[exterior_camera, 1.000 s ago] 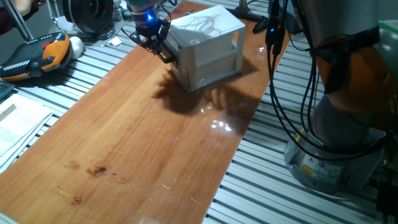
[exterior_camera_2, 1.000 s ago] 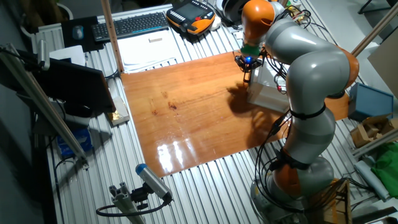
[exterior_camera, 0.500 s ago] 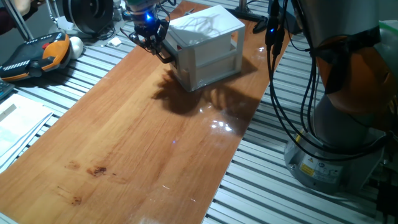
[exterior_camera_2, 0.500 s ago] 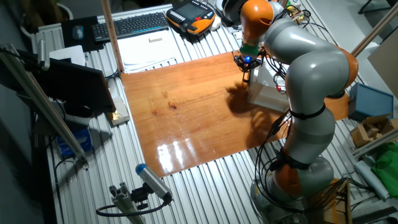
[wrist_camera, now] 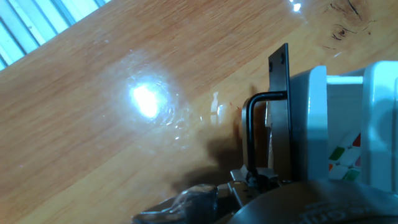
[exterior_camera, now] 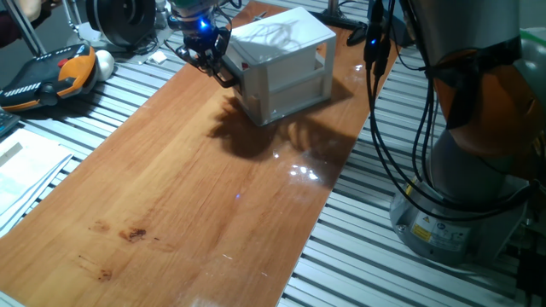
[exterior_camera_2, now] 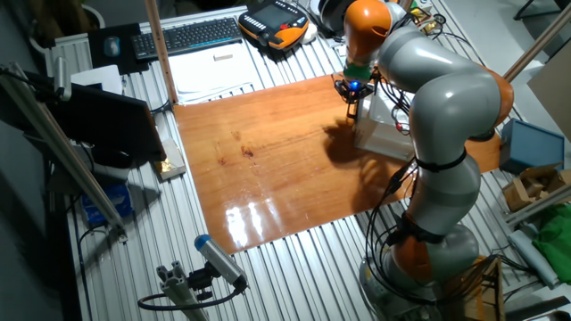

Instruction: Grasp the handle and open the drawer

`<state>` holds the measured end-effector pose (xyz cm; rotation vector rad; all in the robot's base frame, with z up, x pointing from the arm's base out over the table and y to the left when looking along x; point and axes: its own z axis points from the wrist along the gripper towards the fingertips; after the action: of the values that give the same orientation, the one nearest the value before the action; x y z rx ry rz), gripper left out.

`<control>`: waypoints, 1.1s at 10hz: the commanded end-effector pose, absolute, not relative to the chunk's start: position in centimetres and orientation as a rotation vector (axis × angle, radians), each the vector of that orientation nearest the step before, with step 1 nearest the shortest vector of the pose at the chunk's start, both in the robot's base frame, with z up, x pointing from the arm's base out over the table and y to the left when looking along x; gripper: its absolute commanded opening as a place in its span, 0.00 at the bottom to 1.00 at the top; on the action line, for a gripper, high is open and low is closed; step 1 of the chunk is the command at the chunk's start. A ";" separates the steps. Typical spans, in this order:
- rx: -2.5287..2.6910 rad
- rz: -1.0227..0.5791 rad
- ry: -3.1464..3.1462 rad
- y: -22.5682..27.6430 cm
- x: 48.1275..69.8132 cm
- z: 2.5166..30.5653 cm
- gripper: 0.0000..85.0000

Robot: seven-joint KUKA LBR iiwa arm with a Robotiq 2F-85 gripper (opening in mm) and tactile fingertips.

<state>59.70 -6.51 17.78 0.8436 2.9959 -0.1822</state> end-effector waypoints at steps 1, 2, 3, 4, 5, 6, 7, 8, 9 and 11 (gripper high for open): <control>0.840 -0.181 2.997 -6.5 59.7 17.8 0.01; 0.835 -0.181 2.999 -6.4 59.8 17.8 0.01; 0.831 -0.182 3.002 -6.3 59.8 17.8 0.01; 0.831 -0.179 3.002 -6.2 59.8 17.8 0.01; 0.829 -0.179 3.003 -6.1 59.9 17.8 0.01; 0.827 -0.179 3.004 -6.0 59.9 17.8 0.01; 0.827 -0.178 3.005 -5.9 59.9 17.8 0.01; 0.828 -0.179 3.007 -5.8 60.0 17.9 0.01; 0.828 -0.179 3.008 -5.7 60.0 17.9 0.01; 0.826 -0.179 3.009 -5.5 60.1 17.9 0.01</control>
<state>60.12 -5.50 17.94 0.8258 3.0088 -0.1794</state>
